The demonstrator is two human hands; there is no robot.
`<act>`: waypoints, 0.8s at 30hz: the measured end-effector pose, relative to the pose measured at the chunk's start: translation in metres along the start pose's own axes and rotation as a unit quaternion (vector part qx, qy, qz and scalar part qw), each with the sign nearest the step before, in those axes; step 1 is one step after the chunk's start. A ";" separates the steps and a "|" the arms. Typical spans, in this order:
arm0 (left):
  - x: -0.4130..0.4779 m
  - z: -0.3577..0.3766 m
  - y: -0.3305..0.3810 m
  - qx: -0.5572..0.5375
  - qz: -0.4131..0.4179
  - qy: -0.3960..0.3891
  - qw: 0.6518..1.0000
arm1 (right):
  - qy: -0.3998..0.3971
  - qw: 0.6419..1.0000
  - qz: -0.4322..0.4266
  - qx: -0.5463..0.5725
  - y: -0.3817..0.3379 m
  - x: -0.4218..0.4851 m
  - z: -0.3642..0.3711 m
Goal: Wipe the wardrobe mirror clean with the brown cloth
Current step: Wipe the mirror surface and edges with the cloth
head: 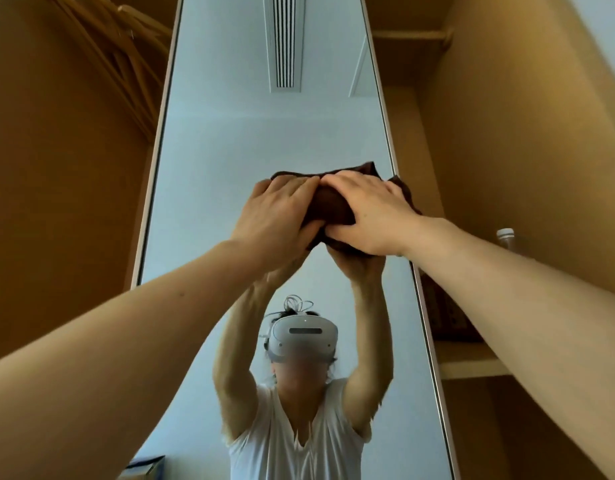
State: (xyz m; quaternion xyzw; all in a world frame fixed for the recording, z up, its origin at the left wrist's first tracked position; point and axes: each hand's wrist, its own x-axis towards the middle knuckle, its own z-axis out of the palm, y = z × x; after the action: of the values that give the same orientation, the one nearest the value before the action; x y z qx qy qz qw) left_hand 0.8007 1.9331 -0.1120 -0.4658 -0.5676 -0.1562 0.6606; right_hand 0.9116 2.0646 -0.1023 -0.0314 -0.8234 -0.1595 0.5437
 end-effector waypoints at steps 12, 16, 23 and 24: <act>-0.172 0.002 0.059 -0.036 0.138 -0.058 0.988 | -0.005 0.999 -0.011 -0.048 -0.060 -0.201 0.072; -0.160 -0.004 0.055 0.000 0.189 -0.071 0.979 | -0.038 0.995 -0.045 -0.078 -0.050 -0.197 0.067; -0.053 -0.004 0.033 -0.013 0.069 -0.071 0.995 | -0.024 0.998 0.004 -0.049 -0.009 -0.085 0.017; -0.053 -0.002 0.034 -0.018 0.063 -0.065 0.996 | -0.028 0.999 0.004 -0.045 -0.009 -0.084 0.017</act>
State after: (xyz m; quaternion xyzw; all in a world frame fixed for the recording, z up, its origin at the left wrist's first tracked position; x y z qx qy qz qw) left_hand 0.8111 1.9318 -0.1738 -0.5221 -0.5760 -0.0934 0.6220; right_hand 0.9292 2.0714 -0.1864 -0.0634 -0.8301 -0.1929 0.5194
